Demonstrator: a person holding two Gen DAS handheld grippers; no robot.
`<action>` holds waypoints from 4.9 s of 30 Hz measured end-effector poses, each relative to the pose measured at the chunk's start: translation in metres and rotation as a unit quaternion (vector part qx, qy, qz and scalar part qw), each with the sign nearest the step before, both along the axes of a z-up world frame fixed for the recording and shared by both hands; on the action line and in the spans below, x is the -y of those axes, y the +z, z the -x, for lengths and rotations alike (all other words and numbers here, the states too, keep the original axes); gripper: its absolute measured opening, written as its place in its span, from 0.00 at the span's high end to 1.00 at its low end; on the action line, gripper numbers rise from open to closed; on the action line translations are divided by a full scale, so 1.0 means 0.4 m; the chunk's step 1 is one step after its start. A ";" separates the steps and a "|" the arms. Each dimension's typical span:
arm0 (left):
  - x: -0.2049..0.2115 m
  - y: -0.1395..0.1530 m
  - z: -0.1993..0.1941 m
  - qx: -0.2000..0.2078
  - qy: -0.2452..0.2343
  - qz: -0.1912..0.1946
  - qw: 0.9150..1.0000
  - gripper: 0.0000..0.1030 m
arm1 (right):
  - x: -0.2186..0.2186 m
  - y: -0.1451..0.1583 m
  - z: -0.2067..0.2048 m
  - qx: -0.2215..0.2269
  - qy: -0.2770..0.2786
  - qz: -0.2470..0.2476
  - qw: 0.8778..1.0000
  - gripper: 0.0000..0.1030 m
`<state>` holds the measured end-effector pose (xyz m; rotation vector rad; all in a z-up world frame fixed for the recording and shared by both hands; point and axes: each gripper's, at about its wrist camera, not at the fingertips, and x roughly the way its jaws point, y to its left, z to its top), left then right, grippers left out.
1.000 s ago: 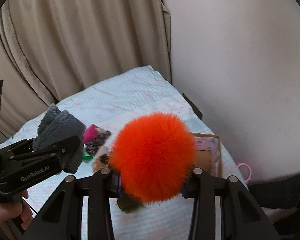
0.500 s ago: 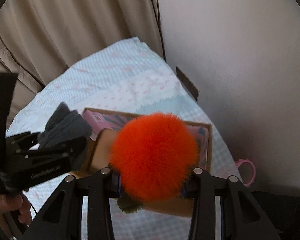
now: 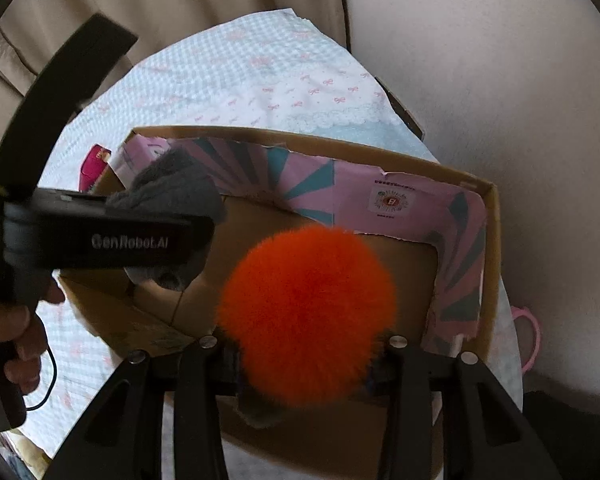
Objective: Organize soft objects
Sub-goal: 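Carry the sock and pompom into the cardboard box and open both tools, then lift both tools away from the box back toward the remaining items, then grasp the green wet-wipe pack with the left tool while the right tool grasps the brown plush, then carry the wipe pack and brown plush into the box and open both tools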
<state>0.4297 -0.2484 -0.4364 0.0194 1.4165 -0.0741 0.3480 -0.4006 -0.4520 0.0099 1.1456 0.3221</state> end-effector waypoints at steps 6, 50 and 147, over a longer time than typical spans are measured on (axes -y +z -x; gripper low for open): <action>-0.003 0.009 -0.032 -0.008 0.000 0.009 1.000 0.00 | -0.016 -0.016 -0.014 -0.001 0.013 0.001 1.000 0.03; -0.298 0.713 0.490 0.284 0.022 -0.001 0.959 0.00 | -0.121 0.546 0.311 0.156 -0.070 0.044 0.984 0.00; -0.851 -0.038 0.237 0.238 -0.124 0.047 0.962 0.20 | -0.745 -0.103 0.123 0.037 -0.184 -0.087 0.978 0.60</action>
